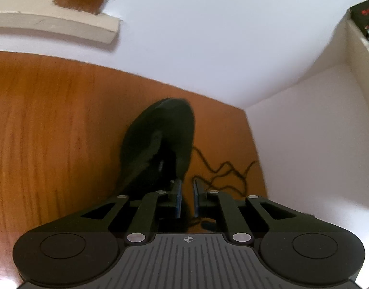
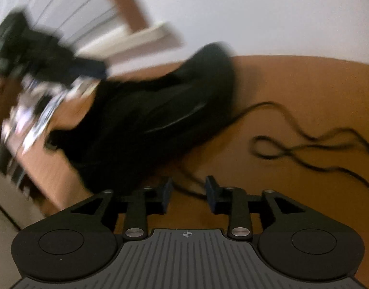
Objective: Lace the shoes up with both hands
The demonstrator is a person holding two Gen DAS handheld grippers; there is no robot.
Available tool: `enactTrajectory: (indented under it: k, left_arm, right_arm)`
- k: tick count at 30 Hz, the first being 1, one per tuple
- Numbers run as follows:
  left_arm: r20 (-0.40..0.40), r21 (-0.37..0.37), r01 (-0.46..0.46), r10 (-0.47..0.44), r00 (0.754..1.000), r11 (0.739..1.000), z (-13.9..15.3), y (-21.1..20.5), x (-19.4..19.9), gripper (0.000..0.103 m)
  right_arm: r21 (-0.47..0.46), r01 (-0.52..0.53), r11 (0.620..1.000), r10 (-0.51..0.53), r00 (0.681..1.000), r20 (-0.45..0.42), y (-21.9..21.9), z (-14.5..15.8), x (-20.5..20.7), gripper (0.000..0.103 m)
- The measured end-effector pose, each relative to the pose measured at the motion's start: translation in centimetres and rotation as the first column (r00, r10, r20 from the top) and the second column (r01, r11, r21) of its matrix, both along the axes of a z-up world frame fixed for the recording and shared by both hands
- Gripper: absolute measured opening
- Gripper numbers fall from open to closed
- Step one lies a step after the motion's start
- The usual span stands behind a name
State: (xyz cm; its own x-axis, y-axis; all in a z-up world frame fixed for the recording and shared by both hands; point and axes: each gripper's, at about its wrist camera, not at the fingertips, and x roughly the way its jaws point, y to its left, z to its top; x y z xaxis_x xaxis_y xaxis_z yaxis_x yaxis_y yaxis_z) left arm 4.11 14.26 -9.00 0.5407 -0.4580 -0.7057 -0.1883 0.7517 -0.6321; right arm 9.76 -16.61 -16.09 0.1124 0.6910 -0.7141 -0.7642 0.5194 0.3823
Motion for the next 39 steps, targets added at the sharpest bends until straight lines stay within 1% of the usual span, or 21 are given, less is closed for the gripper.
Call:
enactTrajectory:
  k: [4,5,6,7,8,10,11,12,13,14,16,18,21,25,27,28,30,32,35,37,39]
  left_arm:
    - [-0.029,0.020,-0.016,0.016,0.999,1.000,-0.5,0.2,-0.4,0.010]
    - [-0.033,0.021,-0.021,0.021,0.999,1.000,-0.6,0.3,-0.5,0.011]
    - [-0.035,0.024,-0.026,0.027,0.999,0.999,-0.7,0.3,-0.6,0.029]
    - [-0.031,0.030,-0.031,0.032,0.999,0.999,-0.6,0.4,-0.8,0.050]
    - [-0.024,0.036,-0.036,0.037,0.999,0.999,-0.5,0.5,-1.0,0.053]
    - [-0.016,0.045,-0.040,0.040,0.999,0.998,-0.2,0.5,-1.2,0.053]
    - [-0.020,0.047,-0.039,0.040,0.999,0.998,-0.2,0.5,-1.2,0.055]
    - [-0.023,0.047,-0.039,0.040,0.999,0.998,-0.1,0.4,-1.3,0.061]
    - [-0.021,0.048,-0.039,0.040,0.999,0.998,0.0,0.4,-1.4,0.067]
    - [-0.019,0.052,-0.041,0.042,0.999,0.998,0.1,0.3,-1.4,0.070]
    - [-0.017,0.069,-0.044,0.046,0.999,0.997,0.5,0.1,-1.4,0.083]
    - [-0.006,0.082,-0.042,0.042,0.999,0.996,1.0,-0.2,-1.3,0.083]
    - [-0.001,0.073,-0.034,0.034,0.999,0.997,1.2,-0.4,-1.2,0.084]
    - [-0.004,0.070,-0.017,0.017,1.000,0.997,1.1,-1.0,-0.5,0.085]
    - [0.000,0.079,-0.006,0.006,1.000,0.997,1.1,-1.5,-0.2,0.090]
    - [0.002,0.082,-0.001,0.001,1.000,0.997,1.1,-1.7,0.0,0.093]
    - [0.004,0.089,0.008,-0.008,1.000,0.996,1.2,-2.0,0.2,0.096]
    - [0.005,0.101,0.014,-0.015,1.000,0.995,1.2,-2.2,0.2,0.097]
    - [0.004,0.123,0.020,-0.020,1.000,0.992,1.3,-2.4,0.2,0.098]
    - [0.006,0.128,0.018,-0.019,1.000,0.992,1.4,-2.4,0.2,0.098]
    - [0.008,0.128,0.013,-0.014,1.000,0.992,1.6,-2.4,0.1,0.098]
  right_arm:
    - [-0.054,-0.110,0.992,0.112,0.994,0.018,3.8,-1.3,-0.1,0.034]
    - [-0.073,-0.130,0.989,0.132,0.991,0.024,4.5,-1.6,0.0,0.034]
    - [-0.092,-0.145,0.985,0.149,0.988,0.029,5.0,-1.8,0.1,0.034]
    - [-0.104,-0.162,0.981,0.166,0.986,0.030,5.5,-2.0,0.2,0.033]
    - [-0.104,-0.178,0.979,0.182,0.983,0.029,5.8,-2.2,0.3,0.033]
    - [-0.121,-0.203,0.972,0.209,0.977,0.035,6.1,-2.0,0.4,0.024]
    - [-0.144,-0.216,0.966,0.224,0.974,0.041,6.2,-1.8,0.3,0.011]
    - [-0.163,-0.234,0.958,0.244,0.969,0.042,6.3,-1.7,0.2,0.003]
    - [-0.175,-0.251,0.952,0.262,0.964,0.039,6.3,-1.5,0.2,0.003]
    - [-0.185,-0.255,0.949,0.267,0.963,0.040,6.2,-1.4,0.1,0.002]
    - [-0.205,-0.241,0.949,0.256,0.965,0.050,5.7,-1.2,-0.2,0.002]
    - [-0.191,-0.191,0.963,0.204,0.978,0.048,4.7,-0.9,-0.3,0.002]
    - [-0.097,-0.105,0.990,0.105,0.994,-0.006,2.4,0.1,-0.2,0.002]
    - [-0.004,-0.024,1.000,0.024,1.000,-0.007,0.2,2.3,-0.6,0.002]
    - [0.024,-0.016,1.000,0.016,1.000,0.001,-0.3,3.2,-0.9,0.003]
    - [0.018,-0.034,0.999,0.034,0.999,0.013,-0.2,3.3,-1.0,0.004]
    - [-0.030,-0.098,0.995,0.099,0.994,0.050,0.4,2.9,-1.5,0.009]
    - [-0.074,-0.137,0.988,0.142,0.988,0.067,1.6,2.5,-1.5,0.013]
    - [-0.125,-0.174,0.977,0.184,0.980,0.073,3.6,0.9,-0.9,0.015]
    - [-0.143,-0.191,0.971,0.201,0.978,0.057,4.3,0.1,-0.5,0.017]
    - [-0.163,-0.216,0.963,0.227,0.973,0.050,4.6,-0.2,-0.4,0.022]
